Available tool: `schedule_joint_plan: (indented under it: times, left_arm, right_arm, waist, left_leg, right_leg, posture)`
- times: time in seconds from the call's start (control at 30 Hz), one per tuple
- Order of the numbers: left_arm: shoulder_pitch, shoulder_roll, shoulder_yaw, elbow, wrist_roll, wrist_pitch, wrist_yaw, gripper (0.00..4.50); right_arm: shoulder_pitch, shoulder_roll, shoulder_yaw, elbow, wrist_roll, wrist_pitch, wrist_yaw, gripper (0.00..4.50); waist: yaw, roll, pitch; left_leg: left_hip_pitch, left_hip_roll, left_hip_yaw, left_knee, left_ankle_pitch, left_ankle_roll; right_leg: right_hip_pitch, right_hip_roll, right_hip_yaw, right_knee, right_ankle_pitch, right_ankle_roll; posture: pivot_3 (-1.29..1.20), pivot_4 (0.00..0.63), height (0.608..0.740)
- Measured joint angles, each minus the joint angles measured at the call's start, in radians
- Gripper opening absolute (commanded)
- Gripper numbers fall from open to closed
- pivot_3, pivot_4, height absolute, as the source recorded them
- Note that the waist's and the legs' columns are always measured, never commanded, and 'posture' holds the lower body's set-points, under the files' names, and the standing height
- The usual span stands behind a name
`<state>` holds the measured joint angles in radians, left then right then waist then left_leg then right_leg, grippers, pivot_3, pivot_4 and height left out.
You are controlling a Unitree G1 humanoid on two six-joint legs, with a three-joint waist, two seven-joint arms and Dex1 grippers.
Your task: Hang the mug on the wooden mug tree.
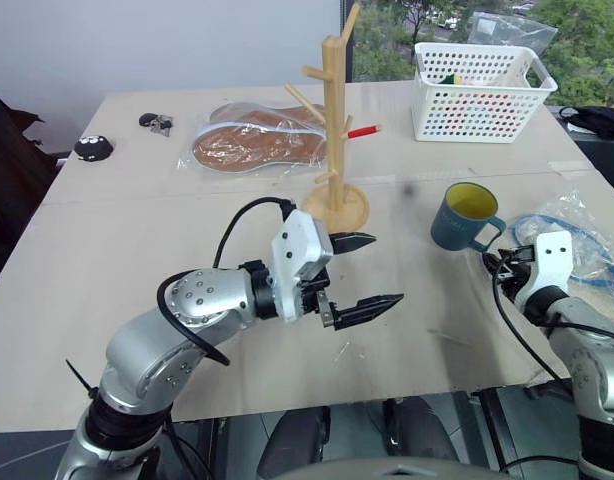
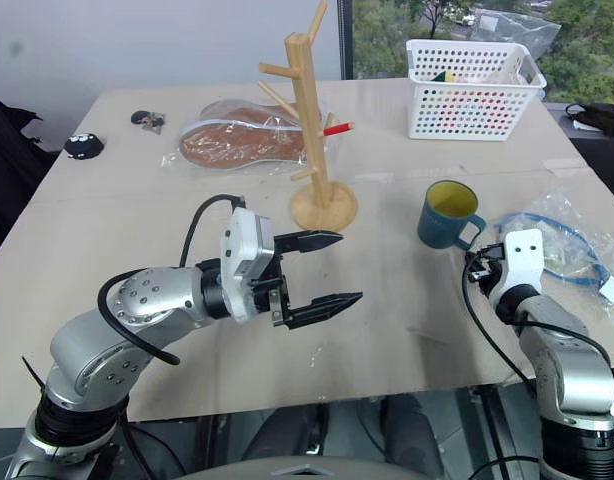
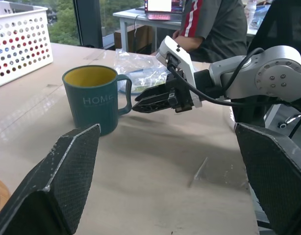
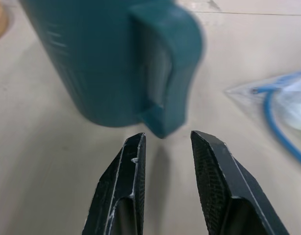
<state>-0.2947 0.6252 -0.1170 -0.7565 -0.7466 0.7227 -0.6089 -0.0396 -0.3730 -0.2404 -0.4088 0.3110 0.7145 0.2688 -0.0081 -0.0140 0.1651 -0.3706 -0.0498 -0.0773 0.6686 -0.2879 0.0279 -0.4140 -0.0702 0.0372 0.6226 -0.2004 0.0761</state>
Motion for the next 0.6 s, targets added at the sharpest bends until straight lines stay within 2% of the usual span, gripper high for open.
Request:
schedule_joint_plan:
  times: [0.6]
  left_arm:
    - [-0.010, 0.005, -0.001, 0.001, 0.016, -0.001, -0.008, 4.50]
  right_arm:
    - [-0.122, 0.093, 0.019, 0.198, -0.065, -0.124, -0.093, 1.35]
  waist:
    - [-0.005, 0.000, 0.000]
  left_leg:
    - [0.001, 0.000, 0.000, 0.000, 0.000, 0.000]
  right_leg:
    - [0.000, 0.000, 0.000, 0.001, 0.000, 0.000]
  posture:
    - [0.00, 0.150, 0.740]
